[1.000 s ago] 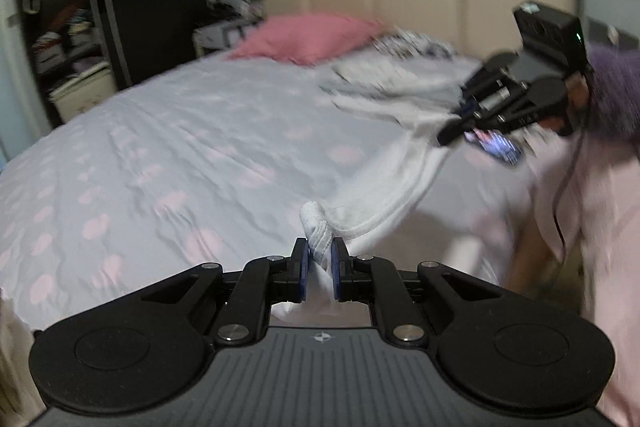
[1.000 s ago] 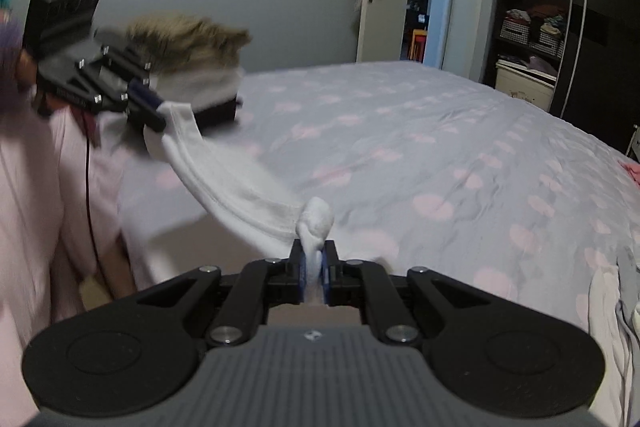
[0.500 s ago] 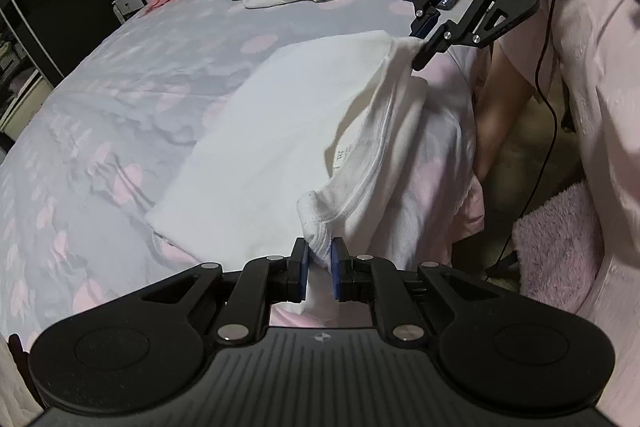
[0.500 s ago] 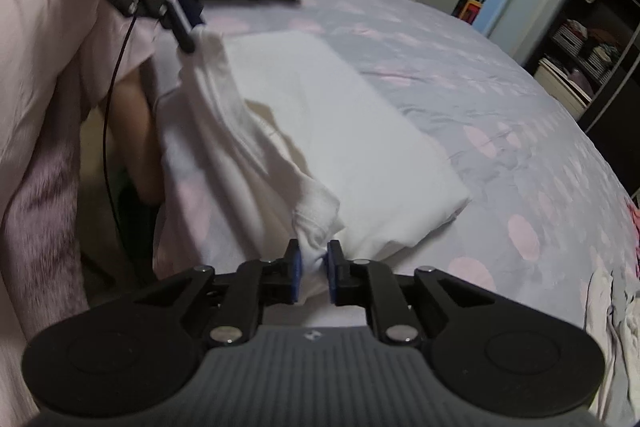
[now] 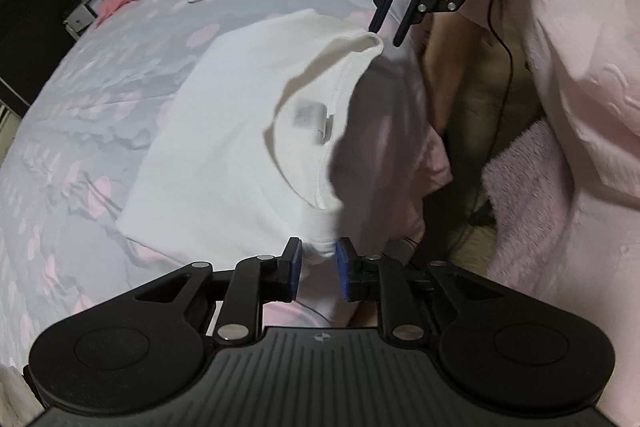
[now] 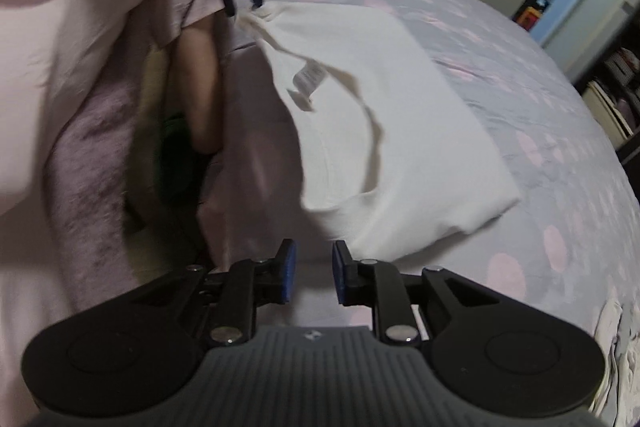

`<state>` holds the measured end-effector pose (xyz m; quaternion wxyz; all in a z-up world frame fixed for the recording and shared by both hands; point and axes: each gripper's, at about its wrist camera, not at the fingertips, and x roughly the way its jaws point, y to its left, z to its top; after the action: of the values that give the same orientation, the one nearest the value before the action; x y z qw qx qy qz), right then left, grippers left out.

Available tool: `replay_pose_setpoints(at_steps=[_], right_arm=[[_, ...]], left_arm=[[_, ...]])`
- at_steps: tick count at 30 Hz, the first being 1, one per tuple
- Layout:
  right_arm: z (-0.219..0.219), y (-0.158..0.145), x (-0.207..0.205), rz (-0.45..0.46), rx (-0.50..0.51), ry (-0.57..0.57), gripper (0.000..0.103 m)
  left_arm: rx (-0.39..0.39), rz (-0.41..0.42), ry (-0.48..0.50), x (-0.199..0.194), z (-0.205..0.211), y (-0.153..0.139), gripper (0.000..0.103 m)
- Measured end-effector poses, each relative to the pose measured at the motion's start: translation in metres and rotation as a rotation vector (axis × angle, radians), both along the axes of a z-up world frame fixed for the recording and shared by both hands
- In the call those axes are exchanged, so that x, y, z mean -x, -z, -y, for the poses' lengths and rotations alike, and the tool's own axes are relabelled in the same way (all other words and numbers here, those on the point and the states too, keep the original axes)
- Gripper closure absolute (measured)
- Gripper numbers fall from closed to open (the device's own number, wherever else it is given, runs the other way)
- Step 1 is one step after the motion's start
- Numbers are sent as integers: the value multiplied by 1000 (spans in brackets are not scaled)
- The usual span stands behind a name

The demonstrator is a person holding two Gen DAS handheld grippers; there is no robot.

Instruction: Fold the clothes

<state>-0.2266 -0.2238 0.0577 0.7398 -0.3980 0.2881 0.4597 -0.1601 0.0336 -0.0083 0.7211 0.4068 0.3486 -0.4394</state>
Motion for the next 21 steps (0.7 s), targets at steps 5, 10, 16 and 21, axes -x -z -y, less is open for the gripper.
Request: replay_pose_setpoints(at_steps=[5,10,16,21], right_arm=[[7,-14,-7,-6,-90,77,80],[17,-32,-31,-56,-277,262,73],[23,-42,-70,-129,-422,507,69],[28,-41,-109,-190,-497,711,59]], left_arm=[[96,-16,-99,-9,-10,-18,78],[277,-57,-331,-42,-24,-37,68],[420,-111,-678,-99,-43,-40,61],[528,-184,-867,-140,-55,-35,56]])
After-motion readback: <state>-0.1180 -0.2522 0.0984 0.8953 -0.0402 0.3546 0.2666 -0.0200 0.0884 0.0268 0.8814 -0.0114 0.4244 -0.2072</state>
